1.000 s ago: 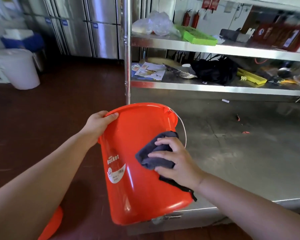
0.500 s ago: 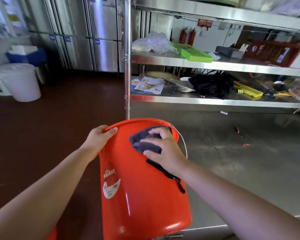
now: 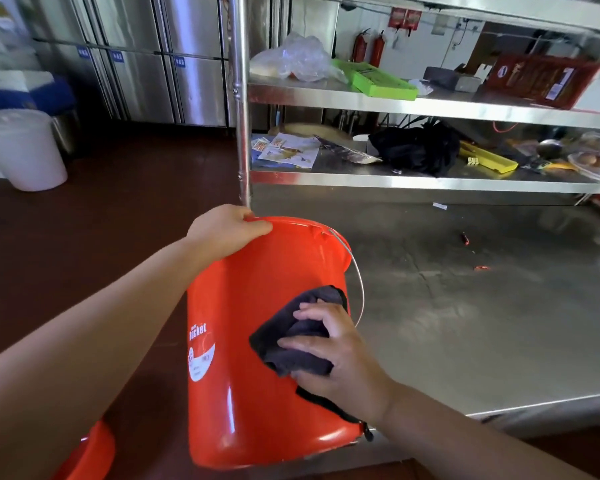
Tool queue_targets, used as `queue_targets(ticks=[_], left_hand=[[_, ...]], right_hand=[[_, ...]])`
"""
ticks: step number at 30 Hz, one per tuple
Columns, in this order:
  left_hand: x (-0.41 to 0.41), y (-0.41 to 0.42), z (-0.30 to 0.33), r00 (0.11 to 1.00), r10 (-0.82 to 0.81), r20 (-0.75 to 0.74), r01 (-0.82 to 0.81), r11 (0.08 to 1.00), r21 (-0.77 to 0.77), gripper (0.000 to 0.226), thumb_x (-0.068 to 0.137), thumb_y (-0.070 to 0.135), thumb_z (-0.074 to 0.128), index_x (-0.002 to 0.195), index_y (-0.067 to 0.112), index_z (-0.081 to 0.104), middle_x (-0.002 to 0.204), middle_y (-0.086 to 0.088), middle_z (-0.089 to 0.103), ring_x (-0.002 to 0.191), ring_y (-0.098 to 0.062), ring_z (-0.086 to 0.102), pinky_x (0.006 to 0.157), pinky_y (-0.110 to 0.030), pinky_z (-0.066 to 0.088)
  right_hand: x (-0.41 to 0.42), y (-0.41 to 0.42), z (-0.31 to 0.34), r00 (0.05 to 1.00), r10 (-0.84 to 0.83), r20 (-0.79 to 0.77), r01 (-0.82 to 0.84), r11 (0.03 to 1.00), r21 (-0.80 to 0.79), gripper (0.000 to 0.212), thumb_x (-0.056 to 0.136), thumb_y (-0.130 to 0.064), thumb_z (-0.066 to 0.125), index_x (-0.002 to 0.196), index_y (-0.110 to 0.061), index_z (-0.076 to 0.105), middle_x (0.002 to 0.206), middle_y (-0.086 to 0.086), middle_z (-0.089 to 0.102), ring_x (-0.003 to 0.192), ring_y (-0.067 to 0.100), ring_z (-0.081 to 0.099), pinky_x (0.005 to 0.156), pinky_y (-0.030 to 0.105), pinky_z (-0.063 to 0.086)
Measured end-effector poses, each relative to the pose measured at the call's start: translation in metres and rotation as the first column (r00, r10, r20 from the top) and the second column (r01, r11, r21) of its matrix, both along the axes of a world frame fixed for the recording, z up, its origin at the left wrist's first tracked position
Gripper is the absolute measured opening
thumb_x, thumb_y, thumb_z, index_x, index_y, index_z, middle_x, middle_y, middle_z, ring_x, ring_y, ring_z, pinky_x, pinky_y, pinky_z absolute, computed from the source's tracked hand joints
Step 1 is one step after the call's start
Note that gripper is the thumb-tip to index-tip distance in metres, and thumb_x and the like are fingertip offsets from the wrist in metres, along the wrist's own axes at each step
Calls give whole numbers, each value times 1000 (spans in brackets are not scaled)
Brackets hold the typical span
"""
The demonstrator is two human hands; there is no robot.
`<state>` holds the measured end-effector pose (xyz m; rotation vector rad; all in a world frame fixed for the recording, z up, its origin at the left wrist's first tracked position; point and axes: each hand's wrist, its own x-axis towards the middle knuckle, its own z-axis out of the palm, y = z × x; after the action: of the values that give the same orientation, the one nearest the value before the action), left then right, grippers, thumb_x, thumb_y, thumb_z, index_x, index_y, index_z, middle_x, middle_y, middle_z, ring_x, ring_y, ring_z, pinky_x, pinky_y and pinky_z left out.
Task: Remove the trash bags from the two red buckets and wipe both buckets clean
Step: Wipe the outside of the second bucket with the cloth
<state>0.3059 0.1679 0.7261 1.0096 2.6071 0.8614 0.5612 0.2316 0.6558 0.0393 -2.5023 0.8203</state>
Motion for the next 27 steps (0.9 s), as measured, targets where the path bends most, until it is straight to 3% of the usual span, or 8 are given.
queue_targets(ticks=[4, 8, 11, 15, 19, 24, 27], left_hand=[[1, 1, -2, 996, 38, -79, -37, 999, 10, 48, 65, 82, 51, 59, 36, 58, 67, 16, 61, 65, -1, 54, 53, -22, 35], [4, -7, -3, 991, 121, -54, -114, 987, 117, 61, 58, 90, 44, 54, 31, 62, 52, 12, 60, 58, -4, 56, 52, -23, 34], [9, -6, -2, 983, 132, -127, -114, 983, 142, 58, 54, 93, 35, 54, 40, 59, 39, 13, 50, 44, -6, 50, 47, -25, 28], [5, -8, -7, 974, 191, -119, -167, 968, 186, 66, 59, 89, 37, 52, 25, 54, 37, 5, 44, 39, -10, 44, 45, -27, 28], [-4, -14, -21, 986, 167, -18, -160, 963, 218, 84, 61, 87, 38, 64, 4, 53, 49, -2, 48, 49, -19, 48, 51, -33, 36], [-17, -24, -31, 988, 118, 96, -139, 955, 260, 88, 60, 85, 41, 78, 2, 63, 65, -13, 59, 62, -24, 55, 64, -44, 48], [-20, -30, -35, 987, 100, 123, -128, 960, 249, 82, 63, 82, 40, 84, 8, 66, 76, -13, 66, 74, -28, 61, 73, -42, 50]], right_hand=[[1, 4, 0, 1000, 17, 2, -17, 999, 39, 32, 76, -29, 73, 106, -19, 72, 124, 2, 49, 126, 12, 41, 111, 30, 28], [-23, 12, 14, 999, 37, -1, -37, 996, 87, 33, 74, -27, 74, 107, -19, 72, 124, 4, 51, 122, 14, 43, 108, 31, 31], [-53, 31, 40, 999, -45, 11, 44, 997, 69, 35, 72, -20, 76, 107, -16, 73, 124, 8, 52, 120, 18, 45, 108, 24, 28], [-79, 51, 59, 996, -56, 63, 50, 995, 88, 34, 74, -18, 77, 108, -17, 72, 126, 5, 50, 123, 18, 42, 106, 16, 23], [-86, 44, 46, 997, -56, 51, 51, 996, 79, 34, 74, -22, 77, 108, -19, 73, 127, 2, 50, 123, 14, 40, 105, 11, 19], [-68, 29, 27, 997, 3, 80, -9, 997, 75, 32, 74, -26, 76, 106, -20, 73, 125, 1, 51, 123, 13, 41, 106, 18, 23], [-41, 20, 14, 997, 64, 51, -70, 988, 136, 30, 73, -27, 74, 101, -16, 74, 122, 7, 56, 120, 17, 45, 109, 32, 31]])
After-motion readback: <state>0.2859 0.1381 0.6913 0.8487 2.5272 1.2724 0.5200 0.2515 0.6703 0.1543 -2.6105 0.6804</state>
